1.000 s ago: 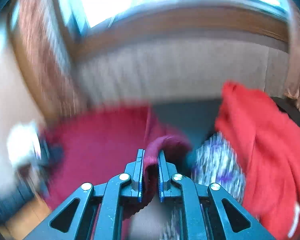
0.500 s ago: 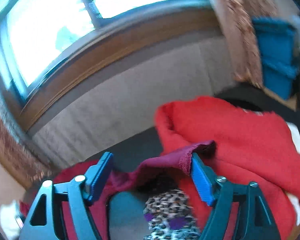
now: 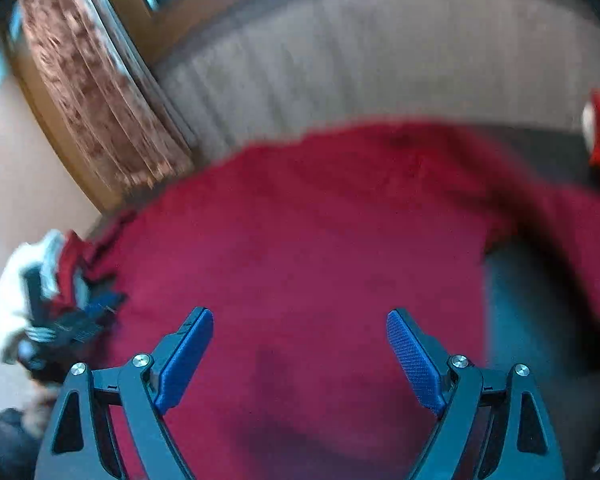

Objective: Fold clothes

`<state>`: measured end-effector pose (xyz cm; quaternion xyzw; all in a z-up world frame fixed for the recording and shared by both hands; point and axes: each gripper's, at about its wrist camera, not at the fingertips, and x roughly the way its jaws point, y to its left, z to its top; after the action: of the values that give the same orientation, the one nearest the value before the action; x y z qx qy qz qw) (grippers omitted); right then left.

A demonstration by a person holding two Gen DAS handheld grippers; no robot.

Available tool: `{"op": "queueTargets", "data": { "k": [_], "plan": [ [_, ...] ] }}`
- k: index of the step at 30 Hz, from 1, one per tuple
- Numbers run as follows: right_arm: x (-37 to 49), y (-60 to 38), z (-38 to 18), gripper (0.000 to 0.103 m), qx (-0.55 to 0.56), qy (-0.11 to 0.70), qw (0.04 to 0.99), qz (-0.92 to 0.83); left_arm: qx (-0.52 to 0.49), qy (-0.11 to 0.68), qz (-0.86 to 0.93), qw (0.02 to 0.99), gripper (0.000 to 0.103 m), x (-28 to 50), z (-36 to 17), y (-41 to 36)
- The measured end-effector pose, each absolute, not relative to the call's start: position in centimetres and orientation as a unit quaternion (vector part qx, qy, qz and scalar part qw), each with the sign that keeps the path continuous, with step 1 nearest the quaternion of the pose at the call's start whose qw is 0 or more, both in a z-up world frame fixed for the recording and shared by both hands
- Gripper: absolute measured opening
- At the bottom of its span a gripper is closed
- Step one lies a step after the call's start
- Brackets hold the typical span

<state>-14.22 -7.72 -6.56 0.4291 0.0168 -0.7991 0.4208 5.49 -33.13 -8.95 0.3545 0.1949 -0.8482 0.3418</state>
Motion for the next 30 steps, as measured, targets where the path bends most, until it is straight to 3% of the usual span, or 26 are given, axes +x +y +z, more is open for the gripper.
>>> {"op": "queueTargets", "data": {
  "k": [1,3,11,15,21,23,25,26,27,30],
  "plan": [
    [-13.4,-7.9,-7.0,0.09,0.422,0.025,0.415,-0.805,0.352,0.201,-0.849,0.339,0.028,6.1,-8.9,-33.1],
    [-12.3,-8.1,-7.2,0.103,0.421,0.029,0.423,-0.802,0.346,0.212,-0.851,0.334,0.028,7.3,-8.9,-32.9],
    [-9.4,-6.2,-8.3,0.103,0.408,0.007,0.475,-0.779,0.359,0.15,-0.845,0.367,0.028,10.2,-8.6,-30.1],
    [-8.7,-6.2,-8.5,0.103,0.403,0.01,0.478,-0.78,0.331,0.155,-0.856,0.366,0.028,8.0,-6.3,-28.6],
    [-8.0,-7.7,-8.2,0.103,0.398,0.048,0.468,-0.788,0.339,0.124,-0.897,0.254,0.028,-1.4,-4.4,-25.5],
    [-8.2,-7.1,-8.1,0.095,0.398,0.038,0.462,-0.791,0.366,0.128,-0.891,0.236,0.029,-3.7,-5.7,-25.7],
    [-8.7,-6.1,-7.8,0.079,0.403,0.025,0.453,-0.795,0.389,0.141,-0.88,0.232,0.032,-4.8,-7.3,-26.4],
    [-9.0,-5.3,-7.5,0.066,0.405,0.019,0.448,-0.797,0.383,0.148,-0.882,0.231,0.032,-4.7,-7.2,-26.6],
    [-9.4,-4.1,-6.9,0.062,0.405,0.01,0.442,-0.801,0.381,0.152,-0.883,0.229,0.032,-4.5,-7.1,-26.7],
    [-10.4,1.1,-5.1,0.063,0.375,0.018,0.396,-0.838,0.376,0.158,-0.885,0.227,0.033,-4.4,-7.1,-26.9]
  ]
}}
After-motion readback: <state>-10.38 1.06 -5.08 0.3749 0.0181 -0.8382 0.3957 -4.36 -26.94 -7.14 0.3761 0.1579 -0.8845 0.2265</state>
